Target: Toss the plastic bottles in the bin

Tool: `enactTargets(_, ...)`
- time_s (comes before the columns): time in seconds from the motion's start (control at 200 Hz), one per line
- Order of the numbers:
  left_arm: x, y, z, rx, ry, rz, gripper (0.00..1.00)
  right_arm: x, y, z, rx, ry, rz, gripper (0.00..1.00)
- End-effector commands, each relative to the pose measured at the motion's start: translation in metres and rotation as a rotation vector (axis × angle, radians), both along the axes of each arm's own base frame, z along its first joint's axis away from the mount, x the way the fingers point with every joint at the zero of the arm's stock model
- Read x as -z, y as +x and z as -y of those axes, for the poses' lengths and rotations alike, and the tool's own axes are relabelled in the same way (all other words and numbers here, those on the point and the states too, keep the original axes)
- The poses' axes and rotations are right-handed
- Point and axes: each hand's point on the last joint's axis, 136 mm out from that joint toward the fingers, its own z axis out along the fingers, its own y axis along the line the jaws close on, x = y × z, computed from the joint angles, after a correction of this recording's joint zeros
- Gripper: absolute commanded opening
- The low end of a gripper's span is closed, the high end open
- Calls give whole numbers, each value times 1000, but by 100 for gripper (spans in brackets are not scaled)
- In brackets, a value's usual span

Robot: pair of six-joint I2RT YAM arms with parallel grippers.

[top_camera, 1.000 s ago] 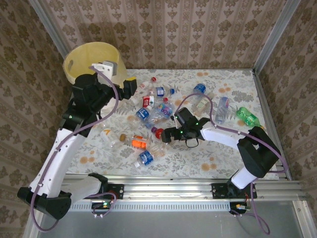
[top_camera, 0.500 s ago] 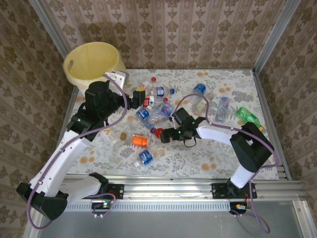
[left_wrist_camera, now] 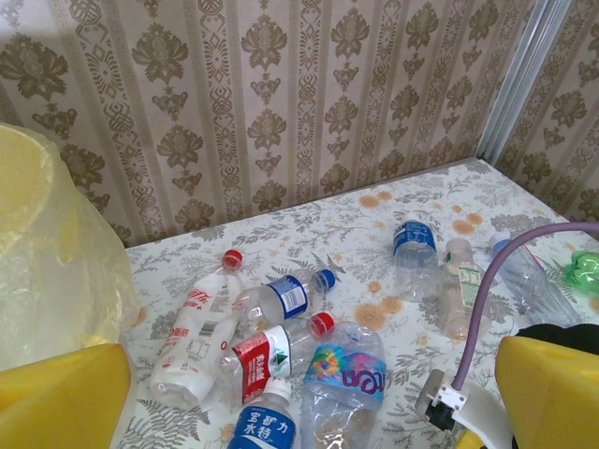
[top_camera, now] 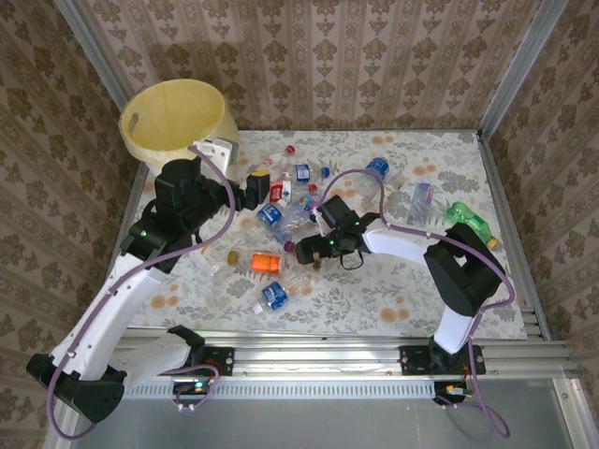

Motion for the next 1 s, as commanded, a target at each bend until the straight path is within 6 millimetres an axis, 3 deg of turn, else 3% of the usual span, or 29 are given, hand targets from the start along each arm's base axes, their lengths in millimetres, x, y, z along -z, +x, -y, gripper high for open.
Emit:
enactTargets(0.0, -1, -6, -2, -4, -14, 0, 100, 10, -7, 0, -35, -22, -32, 99)
enactTargets(0.51, 4, -7, 15, 50, -11, -14, 100, 20, -13, 10, -21, -36, -34, 81)
enactTargets(0.68, 5, -7, 23, 71, -23, -16, 100, 9, -14, 12, -13, -26, -1, 73)
enactTargets(0.995, 10, -7, 45, 136, -95, -51, 100, -25, -11, 31, 47, -25, 96, 68)
